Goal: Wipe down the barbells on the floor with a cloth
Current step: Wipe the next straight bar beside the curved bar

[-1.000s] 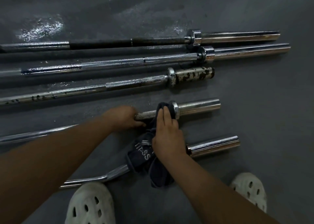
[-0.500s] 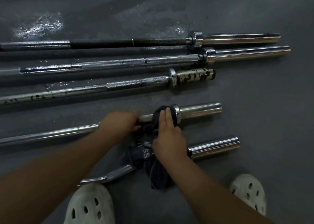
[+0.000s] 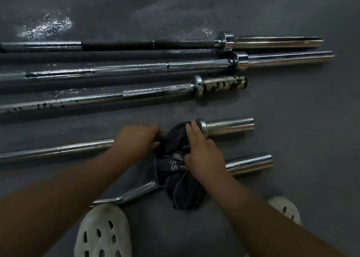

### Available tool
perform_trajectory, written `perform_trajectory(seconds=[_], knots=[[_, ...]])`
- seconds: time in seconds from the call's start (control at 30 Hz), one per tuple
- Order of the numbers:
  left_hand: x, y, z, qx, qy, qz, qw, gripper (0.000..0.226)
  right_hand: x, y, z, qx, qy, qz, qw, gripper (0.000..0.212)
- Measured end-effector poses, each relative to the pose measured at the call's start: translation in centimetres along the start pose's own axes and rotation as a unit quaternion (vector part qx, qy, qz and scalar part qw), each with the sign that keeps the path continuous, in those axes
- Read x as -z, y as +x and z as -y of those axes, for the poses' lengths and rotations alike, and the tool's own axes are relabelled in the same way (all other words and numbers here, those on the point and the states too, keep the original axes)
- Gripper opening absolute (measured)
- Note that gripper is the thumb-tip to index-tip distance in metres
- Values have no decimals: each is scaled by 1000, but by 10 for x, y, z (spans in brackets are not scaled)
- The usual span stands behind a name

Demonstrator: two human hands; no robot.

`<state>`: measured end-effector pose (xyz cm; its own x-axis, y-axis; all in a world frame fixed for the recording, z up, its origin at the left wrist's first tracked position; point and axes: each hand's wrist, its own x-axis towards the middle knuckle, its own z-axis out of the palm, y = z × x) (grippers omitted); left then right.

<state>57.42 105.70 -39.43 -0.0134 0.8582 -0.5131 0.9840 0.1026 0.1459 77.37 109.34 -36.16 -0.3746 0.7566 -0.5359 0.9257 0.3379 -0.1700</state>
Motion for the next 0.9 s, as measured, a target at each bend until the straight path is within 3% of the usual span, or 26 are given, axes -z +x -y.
perform_trajectory(seconds=[0.03,0.07,0.1,0.17,0.2,0.23,0.3,0.33,0.47,0.5,0.53,0.63,0.67,0.73,0.8,0.87,0.9], knots=[[-4,-13,-4,-7,3,-45,999,31,-4,-3,7,-16,-2,-14,1000,94],[-9,-13,-6,-13,-11,-42,999,31,-12,-7,18,-10,-7,-18,1000,95],[-6,-5,-4,-22,-44,-4,999,28,-17,-10,29,13,-15,-10,1000,96],[9,18,6,-11,-133,148,980,22,-17,-11,35,56,-26,30,998,96],[10,21,7,-11,-136,169,976,23,-11,-7,27,52,-15,38,998,95],[11,19,5,-12,-104,144,984,27,-5,-3,17,27,0,31,999,93],[4,-4,-4,-5,27,20,999,33,-3,-3,11,-39,2,4,999,90],[-3,-14,-6,-6,37,-6,999,32,-5,-8,21,-52,-13,-5,999,88],[8,17,9,-19,-128,158,979,21,-17,-17,48,50,-49,32,997,93],[12,21,13,-27,-141,166,976,23,-12,-13,41,57,-44,36,997,94],[14,17,13,-29,-113,143,983,28,-6,-7,29,39,-32,31,998,93],[-4,-17,1,-15,-1,-74,997,30,-1,-1,20,-57,-31,2,998,92],[-10,-24,-3,-10,-7,-84,996,27,-4,-3,32,-60,-41,-2,997,93],[-2,-10,0,-13,-41,11,999,21,-15,-9,56,1,-41,11,999,101],[13,12,11,-9,-145,158,977,21,-19,-10,60,65,-29,27,997,102],[18,13,11,-13,-132,146,980,32,-8,-1,38,33,11,9,999,92],[12,7,9,-9,-60,65,996,35,-5,4,27,-7,27,-8,1000,88]])
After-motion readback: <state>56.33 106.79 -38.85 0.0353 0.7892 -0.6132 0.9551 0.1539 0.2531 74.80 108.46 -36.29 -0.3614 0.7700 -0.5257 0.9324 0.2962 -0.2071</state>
